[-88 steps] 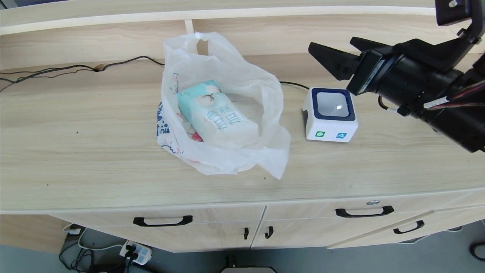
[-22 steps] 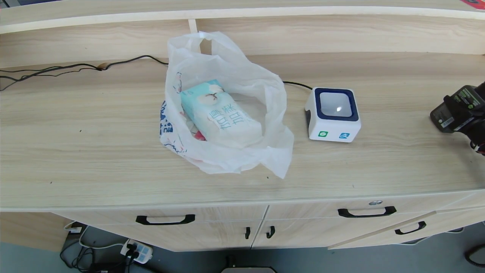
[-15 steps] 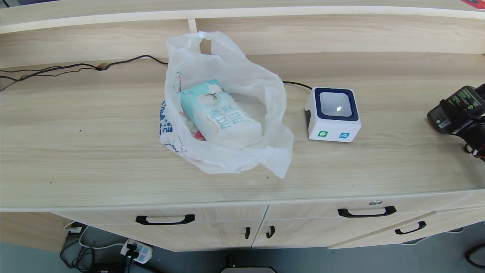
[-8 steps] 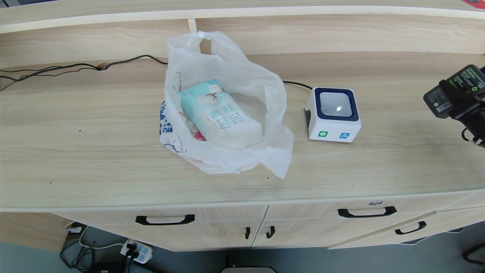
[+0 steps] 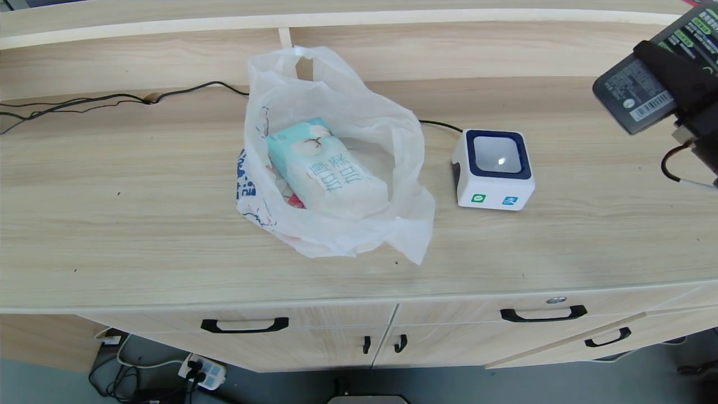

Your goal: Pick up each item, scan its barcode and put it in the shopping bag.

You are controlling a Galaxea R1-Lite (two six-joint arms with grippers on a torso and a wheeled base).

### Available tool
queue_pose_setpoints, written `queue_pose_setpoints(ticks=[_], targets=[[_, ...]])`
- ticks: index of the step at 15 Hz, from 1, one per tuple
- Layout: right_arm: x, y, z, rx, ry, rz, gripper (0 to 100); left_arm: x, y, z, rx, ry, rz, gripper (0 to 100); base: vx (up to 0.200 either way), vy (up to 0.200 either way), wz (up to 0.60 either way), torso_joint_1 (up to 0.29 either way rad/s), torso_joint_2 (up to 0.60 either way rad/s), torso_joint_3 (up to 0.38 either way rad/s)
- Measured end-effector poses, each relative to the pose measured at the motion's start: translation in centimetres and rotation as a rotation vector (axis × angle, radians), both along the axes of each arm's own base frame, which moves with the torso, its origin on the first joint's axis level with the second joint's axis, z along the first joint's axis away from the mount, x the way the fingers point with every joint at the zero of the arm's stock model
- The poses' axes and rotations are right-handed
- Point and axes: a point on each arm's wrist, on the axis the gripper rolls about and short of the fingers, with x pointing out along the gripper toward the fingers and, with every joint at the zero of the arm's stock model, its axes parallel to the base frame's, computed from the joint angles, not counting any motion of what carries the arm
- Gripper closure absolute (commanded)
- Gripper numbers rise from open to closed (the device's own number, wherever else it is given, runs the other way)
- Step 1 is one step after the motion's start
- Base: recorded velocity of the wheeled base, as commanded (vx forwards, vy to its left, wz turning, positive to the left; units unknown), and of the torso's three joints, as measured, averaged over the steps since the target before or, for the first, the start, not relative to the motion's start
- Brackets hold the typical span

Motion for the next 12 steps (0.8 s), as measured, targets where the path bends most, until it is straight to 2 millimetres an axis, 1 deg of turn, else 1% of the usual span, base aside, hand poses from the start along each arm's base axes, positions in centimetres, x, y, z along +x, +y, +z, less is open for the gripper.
queue_pose_setpoints(ticks=[2, 4, 6, 7, 9, 12], targets=[[-2.4, 2.9, 0.8, -0.005, 0.049, 0.137, 100, 0.0, 0.0, 0.0, 0.000, 0.000, 0.000, 0, 0.000, 0.000, 0.00, 0.000, 0.00, 0.000], [-4.4, 5.7, 2.5, 0.005, 0.073, 0.259, 100, 0.0, 0.0, 0.0, 0.000, 0.000, 0.000, 0, 0.000, 0.000, 0.00, 0.000, 0.00, 0.000], [-5.8, 8.0, 4.3, 0.028, 0.060, 0.362, 100, 0.0, 0.0, 0.0, 0.000, 0.000, 0.000, 0, 0.000, 0.000, 0.00, 0.000, 0.00, 0.000], [-6.3, 9.0, 4.9, 0.036, 0.056, 0.409, 100, 0.0, 0.0, 0.0, 0.000, 0.000, 0.000, 0, 0.000, 0.000, 0.00, 0.000, 0.00, 0.000], [-7.2, 10.9, 5.1, 0.036, 0.065, 0.505, 100, 0.0, 0.0, 0.0, 0.000, 0.000, 0.000, 0, 0.000, 0.000, 0.00, 0.000, 0.00, 0.000], [-7.6, 13.0, 4.2, 0.058, 0.089, 0.604, 100, 0.0, 0.0, 0.0, 0.000, 0.000, 0.000, 0, 0.000, 0.000, 0.00, 0.000, 0.00, 0.000]])
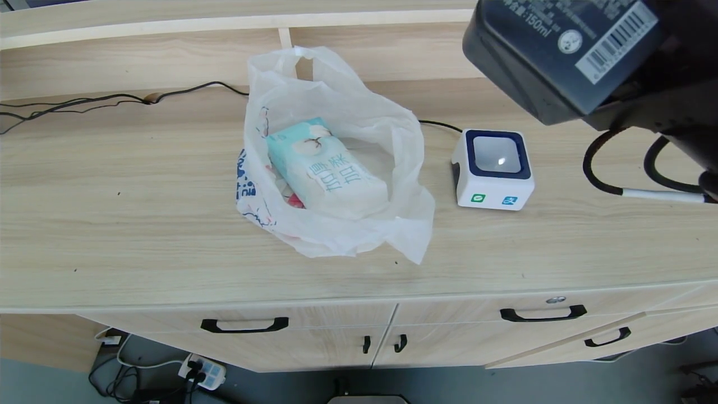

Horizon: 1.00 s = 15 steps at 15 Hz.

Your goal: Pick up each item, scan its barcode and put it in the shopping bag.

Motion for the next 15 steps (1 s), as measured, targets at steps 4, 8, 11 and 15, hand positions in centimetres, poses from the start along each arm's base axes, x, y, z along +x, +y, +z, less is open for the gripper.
queue_pose_setpoints(ticks=[4, 8, 11, 15], targets=[[-1.7, 2.0, -1.4, -0.030, 0.033, 0.121, 100, 0.0, 0.0, 0.0, 0.000, 0.000, 0.000, 0, 0.000, 0.000, 0.00, 0.000, 0.00, 0.000], [-3.6, 1.6, -3.0, -0.057, 0.048, 0.164, 100, 0.0, 0.0, 0.0, 0.000, 0.000, 0.001, 0, 0.000, 0.000, 0.00, 0.000, 0.00, 0.000], [-3.7, 1.6, -3.1, -0.056, 0.058, 0.161, 100, 0.0, 0.0, 0.0, 0.000, 0.000, 0.000, 0, 0.000, 0.000, 0.00, 0.000, 0.00, 0.000], [-3.7, 1.6, -3.2, -0.056, 0.061, 0.162, 100, 0.0, 0.0, 0.0, 0.000, 0.000, 0.000, 0, 0.000, 0.000, 0.00, 0.000, 0.00, 0.000]])
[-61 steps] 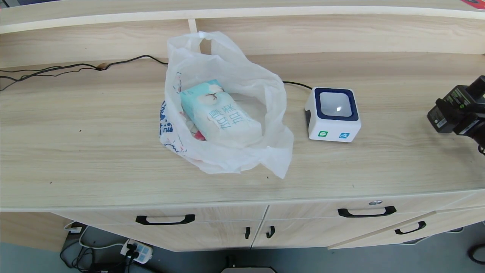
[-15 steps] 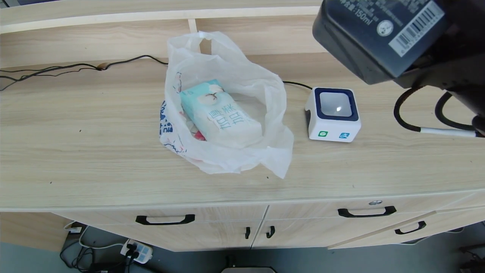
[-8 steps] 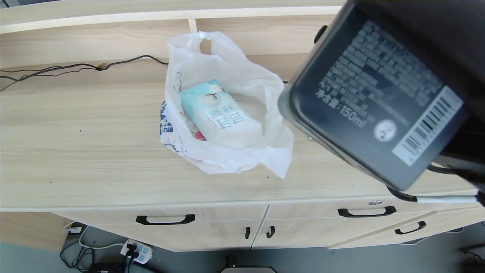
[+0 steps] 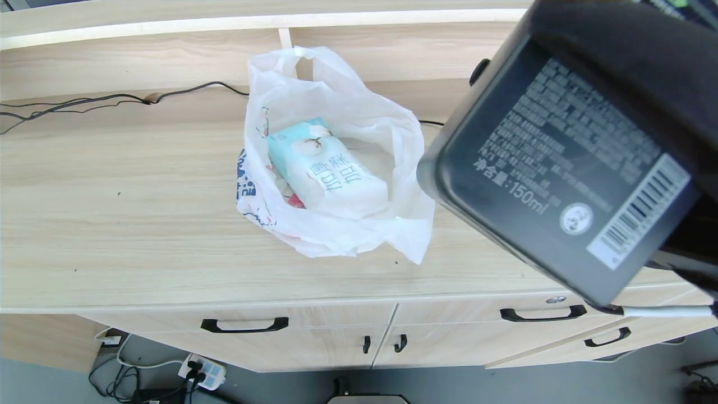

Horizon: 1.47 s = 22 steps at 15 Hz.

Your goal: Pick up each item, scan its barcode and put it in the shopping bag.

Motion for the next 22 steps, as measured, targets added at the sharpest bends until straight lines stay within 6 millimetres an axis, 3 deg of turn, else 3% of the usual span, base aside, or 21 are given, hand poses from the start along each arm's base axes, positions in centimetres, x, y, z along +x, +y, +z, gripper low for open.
queue_pose_setpoints(ticks=[4, 7, 10, 14, 17, 22], targets=[[0.6, -0.1, -0.2, -0.020, -0.038, -0.081, 100, 0.0, 0.0, 0.0, 0.000, 0.000, 0.001, 0, 0.000, 0.000, 0.00, 0.000, 0.00, 0.000], [4.2, -1.2, 0.2, -0.100, -0.228, -0.355, 100, 0.0, 0.0, 0.0, 0.000, 0.000, 0.000, 0, 0.000, 0.000, 0.00, 0.000, 0.00, 0.000], [8.3, -3.8, -0.4, -0.311, -0.533, -0.662, 100, 0.0, 0.0, 0.0, 0.000, 0.000, 0.000, 0, 0.000, 0.000, 0.00, 0.000, 0.00, 0.000], [10.9, -5.2, -1.4, -0.583, -0.939, -0.850, 100, 0.0, 0.0, 0.0, 0.000, 0.000, 0.000, 0, 0.000, 0.000, 0.00, 0.000, 0.00, 0.000], [12.5, -5.9, -2.4, -0.723, -1.166, -0.896, 100, 0.0, 0.0, 0.0, 0.000, 0.000, 0.000, 0, 0.000, 0.000, 0.00, 0.000, 0.00, 0.000], [16.6, -7.9, -5.4, -0.815, -1.375, -0.791, 100, 0.0, 0.0, 0.0, 0.000, 0.000, 0.000, 0, 0.000, 0.000, 0.00, 0.000, 0.00, 0.000]])
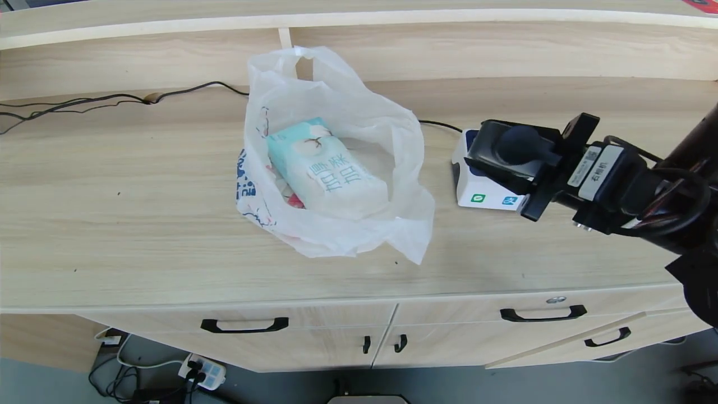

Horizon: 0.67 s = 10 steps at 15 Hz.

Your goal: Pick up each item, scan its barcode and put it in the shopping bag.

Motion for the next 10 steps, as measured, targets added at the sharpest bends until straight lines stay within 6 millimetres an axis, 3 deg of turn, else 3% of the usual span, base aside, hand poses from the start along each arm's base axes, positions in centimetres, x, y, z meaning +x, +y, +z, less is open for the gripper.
queue_pose_setpoints(ticks=[6, 10], targets=[[2.6, -0.4, 0.9, -0.012, -0.094, -0.010, 100, 0.0, 0.0, 0.0, 0.000, 0.000, -0.001, 0, 0.000, 0.000, 0.00, 0.000, 0.00, 0.000], [4.0, -2.2, 0.9, -0.026, -0.105, -0.050, 100, 0.0, 0.0, 0.0, 0.000, 0.000, 0.000, 0, 0.000, 0.000, 0.00, 0.000, 0.00, 0.000]])
